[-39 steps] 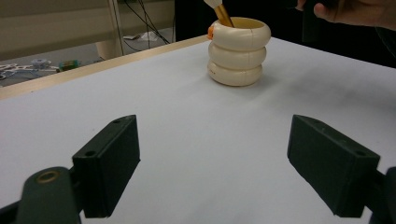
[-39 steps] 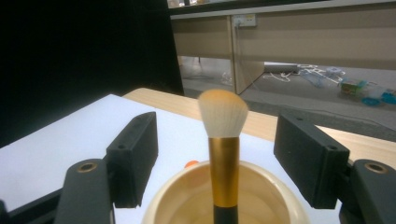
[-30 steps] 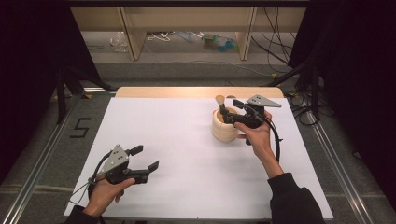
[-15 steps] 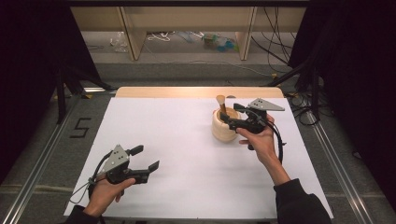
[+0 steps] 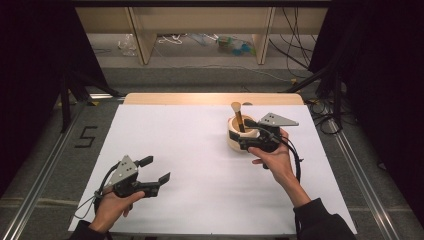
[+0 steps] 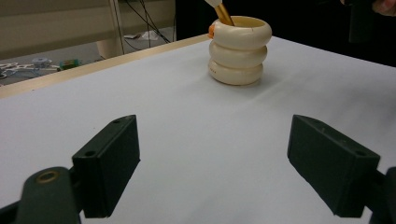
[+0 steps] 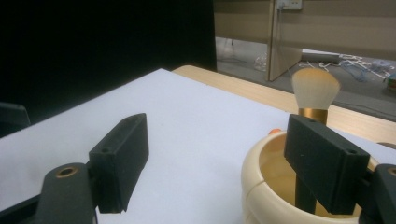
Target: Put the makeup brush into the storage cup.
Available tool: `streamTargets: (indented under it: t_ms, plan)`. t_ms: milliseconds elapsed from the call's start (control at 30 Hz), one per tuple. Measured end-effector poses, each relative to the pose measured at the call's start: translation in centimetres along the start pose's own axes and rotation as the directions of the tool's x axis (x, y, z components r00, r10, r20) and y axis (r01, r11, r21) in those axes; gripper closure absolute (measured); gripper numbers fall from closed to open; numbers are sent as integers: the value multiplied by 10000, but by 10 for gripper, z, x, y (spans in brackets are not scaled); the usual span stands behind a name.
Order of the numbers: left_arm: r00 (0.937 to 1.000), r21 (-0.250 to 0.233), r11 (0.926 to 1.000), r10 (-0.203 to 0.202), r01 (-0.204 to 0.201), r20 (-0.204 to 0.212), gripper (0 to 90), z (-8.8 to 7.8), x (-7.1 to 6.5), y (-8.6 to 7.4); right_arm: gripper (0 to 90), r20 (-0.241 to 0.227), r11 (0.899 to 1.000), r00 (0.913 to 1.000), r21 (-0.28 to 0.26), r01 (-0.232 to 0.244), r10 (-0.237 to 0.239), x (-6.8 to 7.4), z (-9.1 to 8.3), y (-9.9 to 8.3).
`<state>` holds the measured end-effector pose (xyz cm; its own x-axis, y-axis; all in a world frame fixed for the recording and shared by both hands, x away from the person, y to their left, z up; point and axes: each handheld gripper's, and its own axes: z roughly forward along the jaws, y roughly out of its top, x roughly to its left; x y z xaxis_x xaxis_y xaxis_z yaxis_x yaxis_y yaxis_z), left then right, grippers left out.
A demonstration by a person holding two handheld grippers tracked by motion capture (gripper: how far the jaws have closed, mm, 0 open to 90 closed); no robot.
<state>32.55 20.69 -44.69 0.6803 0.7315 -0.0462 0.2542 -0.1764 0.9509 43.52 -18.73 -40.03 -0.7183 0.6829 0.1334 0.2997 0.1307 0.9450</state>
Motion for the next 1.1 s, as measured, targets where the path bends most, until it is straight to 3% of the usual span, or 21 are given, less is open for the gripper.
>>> streamTargets:
  t_ms: [33, 133, 633, 767, 1100]
  plan:
    - [10000, -14, 10000, -3, 3, -9, 169, 0, 0, 0, 230, 136, 9998, 9997, 93, 188, -189, 1, -1, 0]
    - [10000, 30, 10000, 14, -14, 26, 169, 1, 0, 0, 231, -61, 9999, 9999, 45, 96, -95, 5, -2, -3]
    - [10000, 25, 10000, -30, 29, 43, 169, 1, -1, 0, 213, -81, 9971, 9989, 611, 463, -459, 19, -16, -21]
    - [9999, -4, 10000, -77, 77, 84, 169, 2, -1, 0, 208, -186, 9980, 9990, 481, 407, -398, 22, -19, -24]
    - [10000, 28, 10000, -25, 24, 39, 169, 1, -1, 0, 192, -190, 9964, 9990, 735, 421, -408, 29, -27, -31]
